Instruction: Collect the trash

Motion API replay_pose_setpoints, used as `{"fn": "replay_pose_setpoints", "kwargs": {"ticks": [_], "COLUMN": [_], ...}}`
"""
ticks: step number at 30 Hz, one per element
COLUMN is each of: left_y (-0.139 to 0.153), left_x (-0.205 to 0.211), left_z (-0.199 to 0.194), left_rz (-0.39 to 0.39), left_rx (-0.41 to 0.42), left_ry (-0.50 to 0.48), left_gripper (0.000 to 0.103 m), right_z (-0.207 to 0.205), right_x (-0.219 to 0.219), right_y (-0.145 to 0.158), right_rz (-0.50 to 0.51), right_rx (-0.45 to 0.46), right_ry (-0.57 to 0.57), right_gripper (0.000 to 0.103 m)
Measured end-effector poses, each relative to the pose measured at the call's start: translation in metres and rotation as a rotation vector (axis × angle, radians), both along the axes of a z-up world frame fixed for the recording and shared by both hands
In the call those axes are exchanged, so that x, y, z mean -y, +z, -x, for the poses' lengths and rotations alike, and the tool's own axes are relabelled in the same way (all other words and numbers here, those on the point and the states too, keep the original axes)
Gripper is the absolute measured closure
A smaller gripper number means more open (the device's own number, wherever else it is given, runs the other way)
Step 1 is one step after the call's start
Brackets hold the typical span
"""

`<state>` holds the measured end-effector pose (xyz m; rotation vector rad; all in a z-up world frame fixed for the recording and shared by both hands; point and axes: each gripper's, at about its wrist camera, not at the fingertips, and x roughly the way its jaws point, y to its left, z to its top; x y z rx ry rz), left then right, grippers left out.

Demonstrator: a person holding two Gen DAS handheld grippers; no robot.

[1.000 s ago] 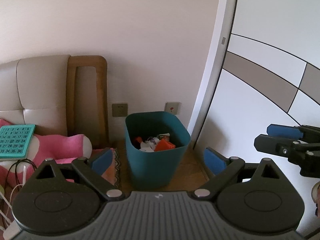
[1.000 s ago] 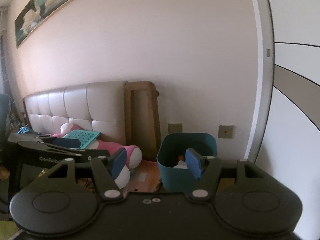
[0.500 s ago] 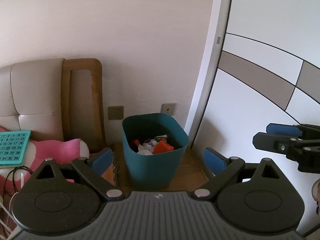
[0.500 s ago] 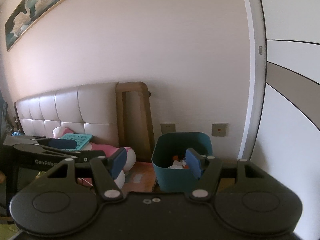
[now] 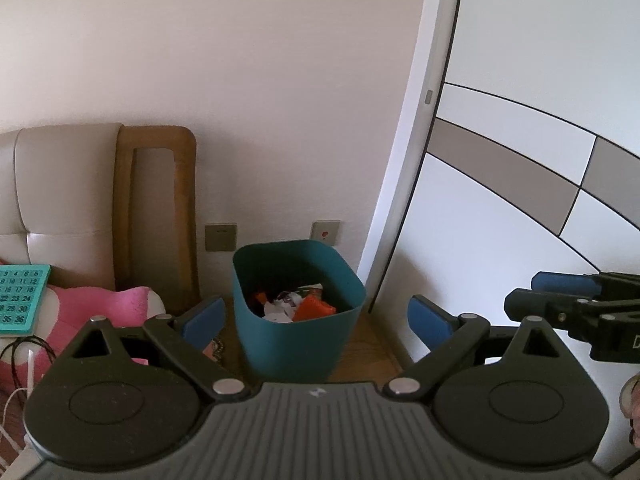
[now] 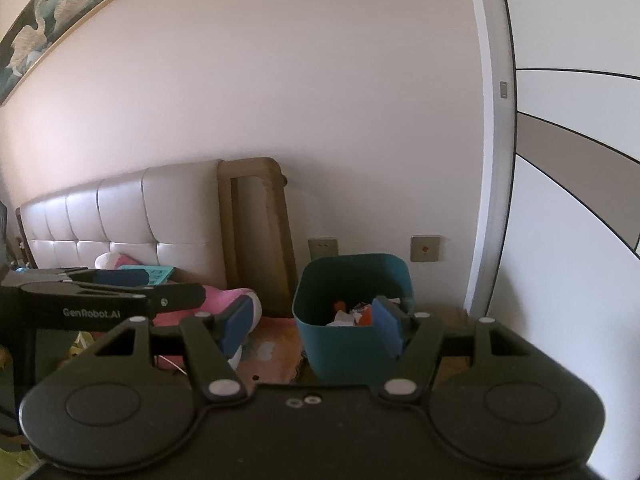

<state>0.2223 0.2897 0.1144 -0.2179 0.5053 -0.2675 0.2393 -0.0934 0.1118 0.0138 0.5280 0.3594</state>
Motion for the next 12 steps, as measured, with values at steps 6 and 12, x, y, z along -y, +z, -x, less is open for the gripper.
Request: {"fn": "replay_pose_setpoints", "kwargs": {"ticks": [6,12], "left_y": [-0.0025,-0.0031], "left_x": [-0.0052,-0.0071], "left_z": [0.0001,-0.0018], "left_rz": [0.018,0.016], "left_rx": [-0.012,-0.017], "left_ry": [0.001,0.001], "left_gripper": [0.004,0.004], "right_z": [0.0034,0.0059], "right_x": [-0.0024,-0.0029], "right_y": [-0.0001,0.0024], "right_rz": [0.006,0.003], "right_rx": [0.000,0.003], "right_ry": [-0.012,-0.018], "right_gripper": [0.038,0.038]}}
